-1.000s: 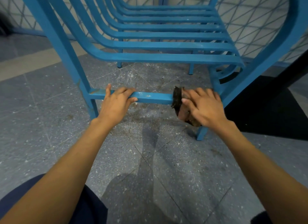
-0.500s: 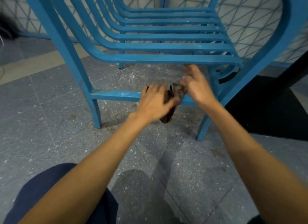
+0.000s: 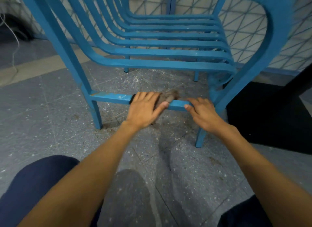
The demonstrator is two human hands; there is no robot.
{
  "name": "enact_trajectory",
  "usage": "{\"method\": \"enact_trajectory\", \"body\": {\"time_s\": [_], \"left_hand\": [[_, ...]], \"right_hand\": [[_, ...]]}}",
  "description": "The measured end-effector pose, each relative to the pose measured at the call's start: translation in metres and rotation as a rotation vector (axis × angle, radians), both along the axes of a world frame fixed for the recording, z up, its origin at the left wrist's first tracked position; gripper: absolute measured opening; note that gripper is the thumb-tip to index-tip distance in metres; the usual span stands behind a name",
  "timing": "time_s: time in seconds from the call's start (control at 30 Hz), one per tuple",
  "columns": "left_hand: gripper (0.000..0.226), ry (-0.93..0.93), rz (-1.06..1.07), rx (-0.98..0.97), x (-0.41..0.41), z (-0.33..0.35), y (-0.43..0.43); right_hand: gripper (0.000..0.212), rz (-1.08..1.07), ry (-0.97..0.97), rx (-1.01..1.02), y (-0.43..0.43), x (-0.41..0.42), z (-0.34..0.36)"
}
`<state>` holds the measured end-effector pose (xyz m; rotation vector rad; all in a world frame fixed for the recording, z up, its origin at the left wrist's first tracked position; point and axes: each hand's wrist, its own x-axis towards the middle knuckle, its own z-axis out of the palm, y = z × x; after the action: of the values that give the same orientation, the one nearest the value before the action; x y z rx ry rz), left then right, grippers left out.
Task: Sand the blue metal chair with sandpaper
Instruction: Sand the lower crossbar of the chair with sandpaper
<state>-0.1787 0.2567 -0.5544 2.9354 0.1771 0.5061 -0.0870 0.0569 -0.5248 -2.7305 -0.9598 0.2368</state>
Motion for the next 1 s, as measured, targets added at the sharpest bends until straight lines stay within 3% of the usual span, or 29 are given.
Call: {"method": "enact_trajectory", "body": {"time_s": [0.1,0.23,0.4,0.57,0.7,0.8,0.87,0.93,1.0], "left_hand": [[0.060,0.077,0.130,-0.003,0.000,0.004,0.024],[0.049,0.120,0.375,-0.053,0.024,0.016,-0.009],[0.057,0.053,0.236,-0.058,0.026,0.003,-0.056],[0.058,0.037,-0.021,0.029,0.003,-0.005,-0.013],[0.051,0.098,0.141,-0.064,0.000,0.002,0.020],[0.047,0.346,0.335,-0.164,0.022,0.021,0.024],[0.048,0.459,0.344,-0.271,0.045,0.034,0.005],[0.047,0.441,0.278,-0.240,0.061,0.033,-0.033],[0.048,0.244,0.260,-0.155,0.055,0.023,-0.064]], "right_hand": [[0.042,0.008,-0.103,-0.048,0.004,-0.002,-0.007],[0.039,0.019,-0.118,-0.035,0.004,0.000,-0.009],[0.038,0.029,-0.144,-0.023,0.002,-0.001,-0.012],[0.041,0.047,-0.142,-0.015,0.000,0.000,-0.011],[0.040,0.059,-0.154,-0.015,0.001,-0.003,-0.012],[0.040,0.046,-0.151,-0.006,-0.001,-0.004,-0.013],[0.038,0.048,-0.133,0.010,0.000,-0.002,-0.011],[0.036,0.045,-0.118,0.009,0.002,-0.001,-0.009],[0.033,0.041,-0.111,0.005,0.002,-0.001,-0.008]]}}
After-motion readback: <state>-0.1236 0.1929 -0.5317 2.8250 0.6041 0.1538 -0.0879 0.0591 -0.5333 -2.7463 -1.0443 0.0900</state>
